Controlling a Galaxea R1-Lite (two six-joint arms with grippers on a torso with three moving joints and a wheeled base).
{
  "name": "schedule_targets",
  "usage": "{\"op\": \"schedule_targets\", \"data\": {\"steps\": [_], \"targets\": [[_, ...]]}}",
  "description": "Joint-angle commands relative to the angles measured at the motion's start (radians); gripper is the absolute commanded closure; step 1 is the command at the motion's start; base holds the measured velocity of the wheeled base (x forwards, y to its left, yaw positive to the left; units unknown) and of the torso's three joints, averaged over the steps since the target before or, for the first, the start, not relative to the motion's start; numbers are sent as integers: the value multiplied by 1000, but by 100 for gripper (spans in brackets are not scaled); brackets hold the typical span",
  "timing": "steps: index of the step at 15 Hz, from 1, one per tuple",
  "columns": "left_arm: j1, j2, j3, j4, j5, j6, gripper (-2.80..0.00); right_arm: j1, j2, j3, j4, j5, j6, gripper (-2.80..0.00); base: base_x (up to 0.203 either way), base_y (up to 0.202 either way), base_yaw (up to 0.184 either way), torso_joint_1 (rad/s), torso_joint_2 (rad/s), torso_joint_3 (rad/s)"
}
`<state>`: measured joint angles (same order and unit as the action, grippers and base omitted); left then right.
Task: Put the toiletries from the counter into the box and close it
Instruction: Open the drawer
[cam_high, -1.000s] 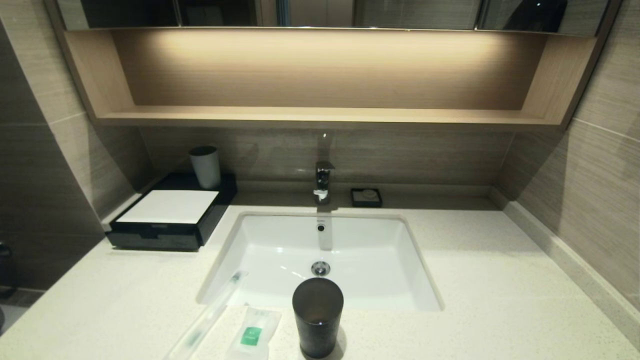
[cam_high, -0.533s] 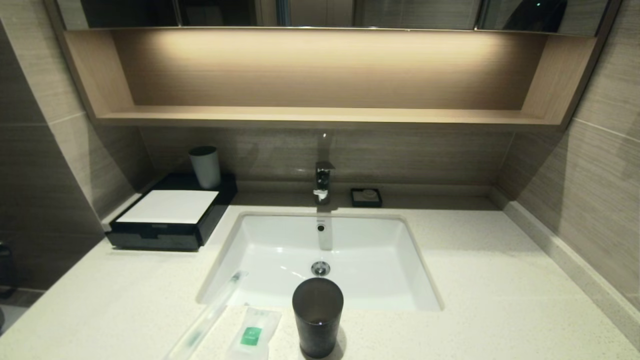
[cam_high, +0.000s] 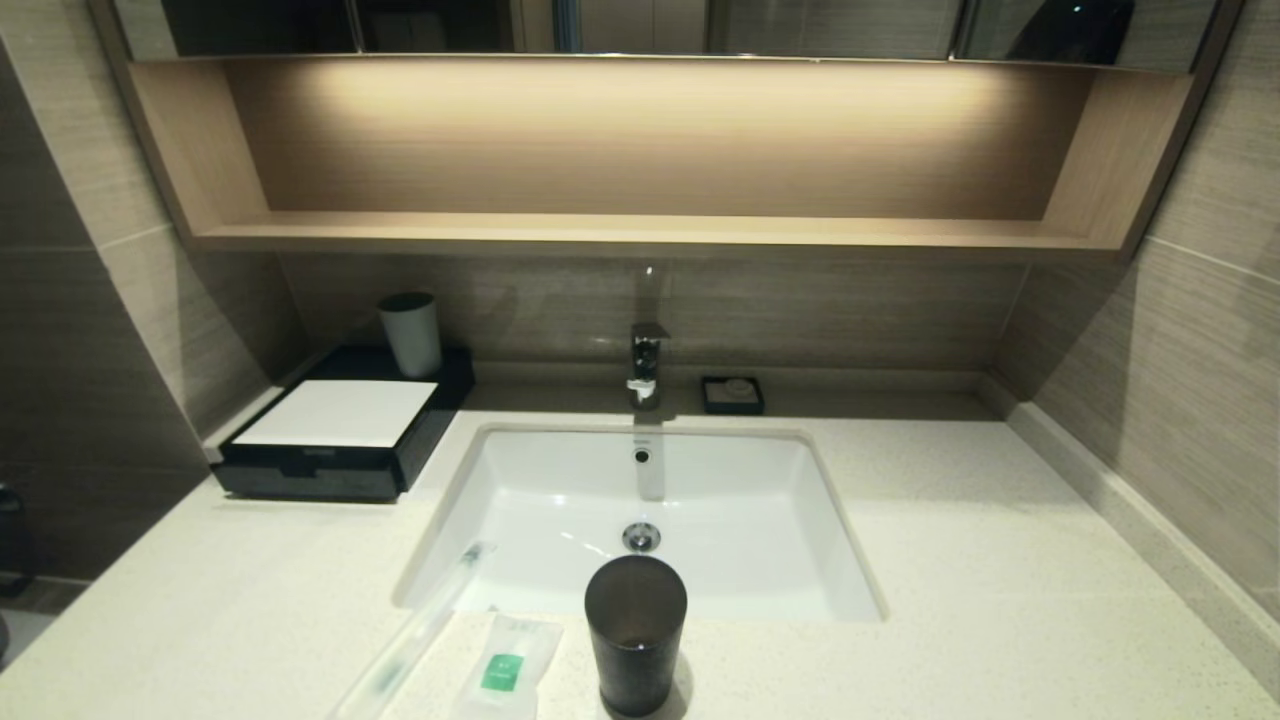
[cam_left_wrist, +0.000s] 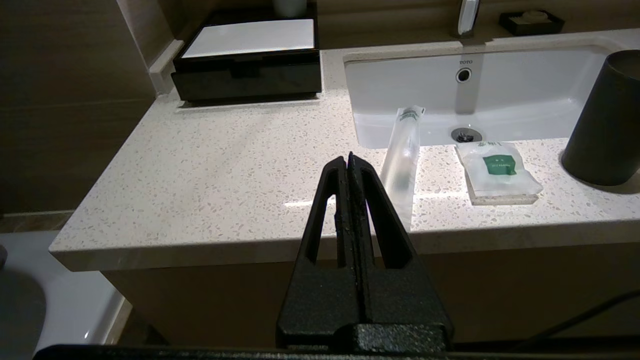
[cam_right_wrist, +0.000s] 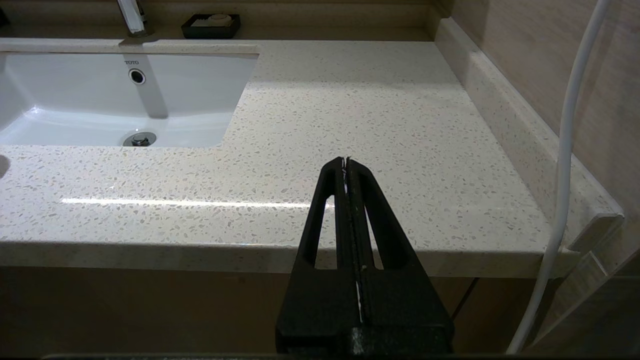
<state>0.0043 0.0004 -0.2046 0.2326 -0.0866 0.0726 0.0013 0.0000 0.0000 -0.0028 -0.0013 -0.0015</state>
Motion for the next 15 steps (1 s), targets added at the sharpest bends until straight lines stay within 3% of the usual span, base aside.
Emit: {"op": "schedule_targets", "data": {"steps": [1,7,9,15], "targets": [[0,0,-19,19,1,1,0,0,0,2,0,0,0,0,0,0,0,0,0,0],[0,5,-61,59,-7,1,0,0,0,2,0,0,0,0,0,0,0,0,0,0],[0,78,-86,44,-3,-1,0,0,0,2,0,0,0,0,0,0,0,0,0,0],[11,484,-163,-233,8,-41,0,0,0,0,0,0,0,0,0,0,0,0,0,0]]}}
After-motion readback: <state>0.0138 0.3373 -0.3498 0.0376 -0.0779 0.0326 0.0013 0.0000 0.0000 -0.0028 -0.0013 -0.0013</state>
